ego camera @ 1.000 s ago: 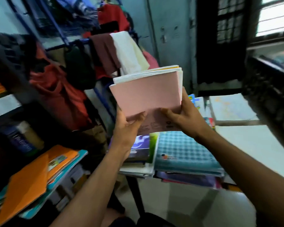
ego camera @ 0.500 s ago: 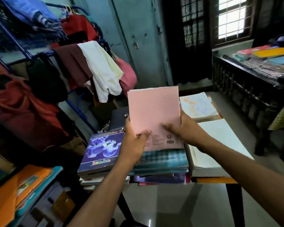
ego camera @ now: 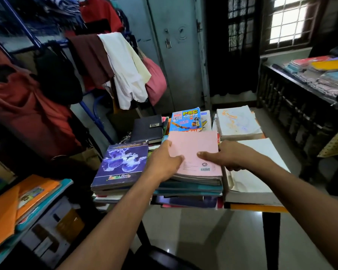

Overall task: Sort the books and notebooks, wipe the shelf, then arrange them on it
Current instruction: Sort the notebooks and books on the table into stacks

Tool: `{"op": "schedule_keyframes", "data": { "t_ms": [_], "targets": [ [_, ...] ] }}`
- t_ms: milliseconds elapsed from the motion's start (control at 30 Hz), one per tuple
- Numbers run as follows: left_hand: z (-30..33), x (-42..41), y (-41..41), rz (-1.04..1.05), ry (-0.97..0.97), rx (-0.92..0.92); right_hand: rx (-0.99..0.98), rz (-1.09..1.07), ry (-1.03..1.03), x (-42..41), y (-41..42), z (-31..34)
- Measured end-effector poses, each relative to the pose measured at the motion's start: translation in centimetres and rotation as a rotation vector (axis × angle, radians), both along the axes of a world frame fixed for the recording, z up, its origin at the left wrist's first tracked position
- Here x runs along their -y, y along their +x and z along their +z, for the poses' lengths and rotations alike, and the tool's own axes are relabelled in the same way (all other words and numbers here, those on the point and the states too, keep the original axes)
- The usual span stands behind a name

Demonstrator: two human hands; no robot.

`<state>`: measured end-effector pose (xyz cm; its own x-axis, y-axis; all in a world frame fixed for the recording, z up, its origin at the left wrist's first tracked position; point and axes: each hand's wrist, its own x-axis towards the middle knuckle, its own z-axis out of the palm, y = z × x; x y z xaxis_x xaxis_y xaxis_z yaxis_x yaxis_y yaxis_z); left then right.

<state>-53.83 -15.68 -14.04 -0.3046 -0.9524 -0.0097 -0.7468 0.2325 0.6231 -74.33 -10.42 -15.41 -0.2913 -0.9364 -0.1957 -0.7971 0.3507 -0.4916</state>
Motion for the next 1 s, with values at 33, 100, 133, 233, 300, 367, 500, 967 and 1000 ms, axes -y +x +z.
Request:
{"op": "schedule_keyframes", "data": {
  "t_ms": [33,100,133,233,300,367,500,967,1000],
  "targets": [
    [0.1,0.0,0.2,0.006,-0.006,-0.031,-0.024,0.003,0.005,0.1,0.1,0.0],
    [0.1,0.0,0.7,0.025,-0.025,-0.092,-0.071,0.027,-0.005,0.3,0.4,0.1],
    [0.0,0.0,0.8,0.037,-0.033,-0.101,-0.085,0.038,-0.012,0.5,0.6,0.2],
    [-0.5,-0.1,1.1,0.072,-0.024,-0.004,-0.076,0.041,-0.016,1.1,1.4,0.4],
    [-0.7,-0.2,1.1,0.053,-0.029,0.151,-0.103,0.027,0.015,1.2,1.5,0.8],
    [-0.8,-0.1,1.1,0.025,-0.06,0.254,-0.291,-0.003,-0.014,1.3,1.6,1.5],
    [-0.5,0.4,2.3,0.038,-0.176,0.154,-0.528,-0.018,-0.393,1.9,5.3,4.6],
    [-0.5,1.1,6.3,-0.074,-0.035,0.174,-0.262,0.346,-0.497,5.3,20.1,6.2],
    [-0.3,1.3,6.9,-0.023,-0.01,0.083,-0.239,0.345,-0.523,5.7,20.9,6.0]
  ]
}}
